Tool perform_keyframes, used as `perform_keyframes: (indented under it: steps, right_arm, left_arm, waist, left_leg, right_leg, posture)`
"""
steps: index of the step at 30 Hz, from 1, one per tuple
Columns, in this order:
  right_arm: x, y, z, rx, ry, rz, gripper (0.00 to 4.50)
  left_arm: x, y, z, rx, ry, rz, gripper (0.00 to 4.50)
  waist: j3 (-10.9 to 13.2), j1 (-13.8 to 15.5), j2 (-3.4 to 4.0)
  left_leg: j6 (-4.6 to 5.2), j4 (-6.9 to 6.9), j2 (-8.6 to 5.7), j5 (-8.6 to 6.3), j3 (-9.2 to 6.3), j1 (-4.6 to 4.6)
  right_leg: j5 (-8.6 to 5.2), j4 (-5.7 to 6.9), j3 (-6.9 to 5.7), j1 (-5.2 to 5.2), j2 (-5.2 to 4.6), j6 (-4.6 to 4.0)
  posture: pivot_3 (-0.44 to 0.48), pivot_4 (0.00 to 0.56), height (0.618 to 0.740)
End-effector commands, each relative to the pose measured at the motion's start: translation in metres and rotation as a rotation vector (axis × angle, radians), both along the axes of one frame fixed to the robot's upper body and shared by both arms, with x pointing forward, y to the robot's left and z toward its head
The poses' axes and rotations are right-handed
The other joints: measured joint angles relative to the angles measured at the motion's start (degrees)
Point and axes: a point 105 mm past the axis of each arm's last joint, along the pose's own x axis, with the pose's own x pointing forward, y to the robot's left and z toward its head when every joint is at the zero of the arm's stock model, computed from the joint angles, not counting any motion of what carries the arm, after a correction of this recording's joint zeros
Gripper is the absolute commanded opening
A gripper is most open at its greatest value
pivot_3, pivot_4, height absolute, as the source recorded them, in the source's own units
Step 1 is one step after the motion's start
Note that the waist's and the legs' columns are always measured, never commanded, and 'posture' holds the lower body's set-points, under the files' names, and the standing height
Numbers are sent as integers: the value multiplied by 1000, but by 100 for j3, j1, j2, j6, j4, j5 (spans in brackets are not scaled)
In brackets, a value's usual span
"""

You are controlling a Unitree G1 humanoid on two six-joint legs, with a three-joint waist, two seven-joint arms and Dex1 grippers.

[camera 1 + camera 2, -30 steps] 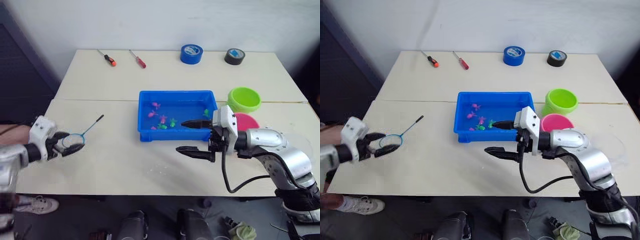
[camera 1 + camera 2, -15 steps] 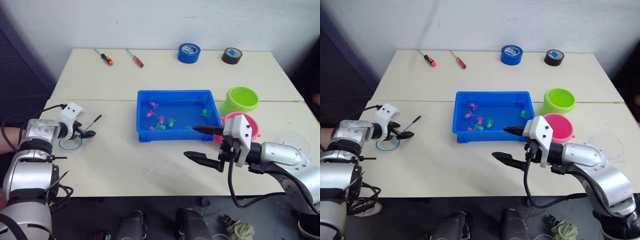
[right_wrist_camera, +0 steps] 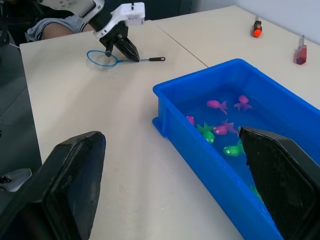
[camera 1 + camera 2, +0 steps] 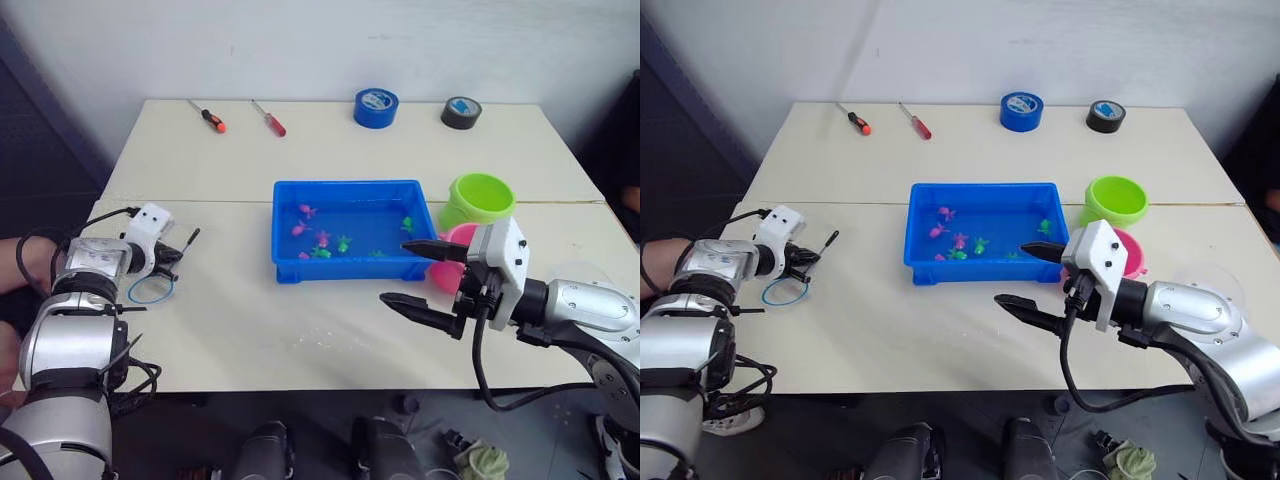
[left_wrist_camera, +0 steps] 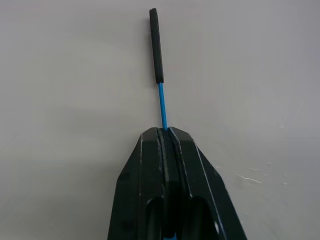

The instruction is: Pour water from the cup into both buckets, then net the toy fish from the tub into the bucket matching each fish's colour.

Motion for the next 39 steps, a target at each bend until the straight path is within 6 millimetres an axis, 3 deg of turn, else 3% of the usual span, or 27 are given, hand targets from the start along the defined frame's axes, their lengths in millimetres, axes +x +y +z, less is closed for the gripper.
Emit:
perform_keyframes:
  steps: [1,2,4,6,9,11,13,19,23,33,37,39]
  right_arm:
    - [-8,0,9,-12,-27,43,4500]
    - [-9,0,9,-15,-19,53,4500]
    - [-11,2,9,-30,3,102,4500]
    - [-10,3,9,-33,8,122,4500]
    - [-9,5,10,-31,8,136,4500]
    - [-7,11,7,-39,10,160,4500]
    - [-5,15,3,-69,13,188,4500]
    - [-4,26,-20,-160,34,251,4500]
    - [-9,27,-28,-201,60,287,4500]
    - [6,28,-37,-251,40,298,4500]
    - [9,28,-44,-287,28,311,2663]
    - [9,28,-46,-298,21,319,2016]
  left_arm:
    - [9,-22,45,-92,-112,-174,75]
    - [9,-29,53,-113,-125,-229,75]
    - [-3,-65,80,-161,-166,-506,75]
    - [-29,-100,95,-175,-196,-712,75]
    - [-68,-133,102,-188,-197,-862,75]
    - [-113,-176,97,-204,-137,-1063,75]
    - [-137,-197,87,-178,-101,-1167,75]
    - [-129,-234,67,-138,-201,-1132,75]
    - [-122,-238,59,-63,-264,-1128,75]
    - [-124,-245,47,22,-297,-1269,75]
    - [-123,-247,47,28,-307,-1286,0]
    - [-123,-248,47,27,-310,-1290,0]
  waist:
    - [3,3,-5]
    - [5,15,-8]
    - [5,41,-8]
    - [5,18,-6]
    - [6,-29,-1]
    - [8,-51,2]
    - [12,-25,8]
    - [9,72,17]
    - [9,123,17]
    - [9,126,18]
    - [9,137,18]
    - [9,133,18]
  left_leg:
    - [1,3,0,0,-1,-4]
    - [2,10,0,-1,-3,-8]
    - [5,40,0,-5,-18,-35]
    - [6,69,1,-8,-40,-77]
    - [10,68,-6,-10,-54,-74]
    - [9,68,-2,-10,-64,-72]
    - [4,68,4,-9,-73,-72]
    - [1,68,-2,16,-83,-62]
    - [10,68,-10,18,-76,-65]
    - [8,68,-8,19,-77,-65]
    - [8,69,-10,19,-81,-68]
    - [8,70,-9,19,-81,-68]
  right_leg:
    - [0,-1,-4,-1,0,0]
    - [0,-1,-6,-1,0,0]
    - [0,-2,-22,-6,0,0]
    - [4,-2,-31,-26,-4,4]
    - [7,-3,-23,-20,-17,4]
    - [7,-12,-20,-7,-15,4]
    - [6,-21,-9,2,-8,3]
    - [0,-29,-4,22,2,-7]
    - [1,-35,-6,20,-1,-7]
    - [1,-33,-37,20,-4,-7]
    - [1,-32,-49,20,-8,-6]
    - [1,-32,-51,21,-8,-6]
  posture:
    - [0,150,740]
    - [0,150,740]
    - [0,150,740]
    - [0,150,740]
    - [0,150,740]
    - [0,150,740]
    - [0,150,740]
    - [0,150,740]
    - [0,150,740]
    - [0,150,740]
    - [0,150,740]
    - [0,150,740]
